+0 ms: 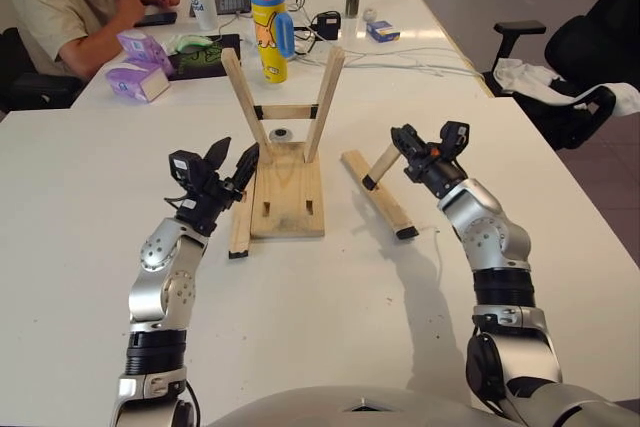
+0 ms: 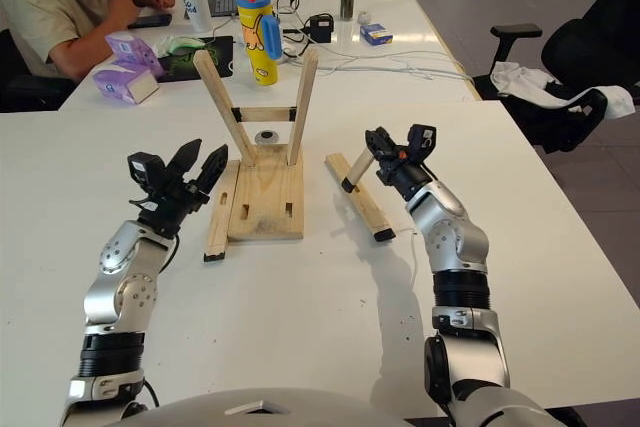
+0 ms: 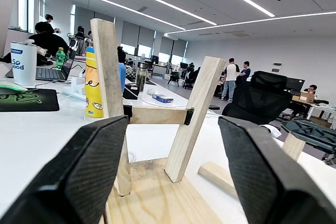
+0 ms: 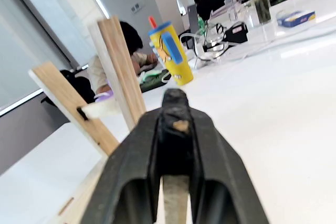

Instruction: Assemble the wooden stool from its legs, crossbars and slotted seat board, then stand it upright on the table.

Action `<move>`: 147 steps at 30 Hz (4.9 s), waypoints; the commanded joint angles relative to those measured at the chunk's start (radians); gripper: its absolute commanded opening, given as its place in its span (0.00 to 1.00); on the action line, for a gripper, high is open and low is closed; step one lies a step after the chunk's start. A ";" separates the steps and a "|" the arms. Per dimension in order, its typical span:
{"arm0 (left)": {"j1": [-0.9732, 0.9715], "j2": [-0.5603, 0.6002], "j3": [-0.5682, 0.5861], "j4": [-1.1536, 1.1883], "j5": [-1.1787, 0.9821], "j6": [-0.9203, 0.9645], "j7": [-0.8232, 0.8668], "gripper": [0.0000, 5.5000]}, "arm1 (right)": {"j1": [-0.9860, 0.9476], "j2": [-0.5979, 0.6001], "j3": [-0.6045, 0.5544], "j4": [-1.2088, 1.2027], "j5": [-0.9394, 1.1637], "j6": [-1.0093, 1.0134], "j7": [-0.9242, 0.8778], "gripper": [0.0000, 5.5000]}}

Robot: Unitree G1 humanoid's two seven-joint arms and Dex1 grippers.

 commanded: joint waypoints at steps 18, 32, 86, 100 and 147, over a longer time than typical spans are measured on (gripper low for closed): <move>0.002 0.037 0.016 0.054 0.037 0.004 -0.036 0.58 | -0.044 -0.009 0.018 0.183 -0.198 -0.170 0.030 0.08; -0.008 0.027 0.005 0.059 0.056 -0.004 -0.030 0.58 | 0.097 0.028 0.138 0.288 -0.359 -0.371 0.051 0.08; -0.015 -0.027 -0.024 0.096 0.109 -0.065 -0.017 0.58 | -0.364 -0.035 0.074 -0.024 -0.322 -0.156 -0.045 0.27; -0.024 -0.031 -0.053 0.085 0.101 -0.047 -0.034 0.58 | -0.105 0.049 0.168 0.464 -0.474 -0.190 -0.124 0.27; -0.056 -0.044 -0.022 0.134 0.111 -0.108 -0.016 0.58 | 0.148 -0.250 0.270 -0.283 -0.361 0.390 0.055 0.76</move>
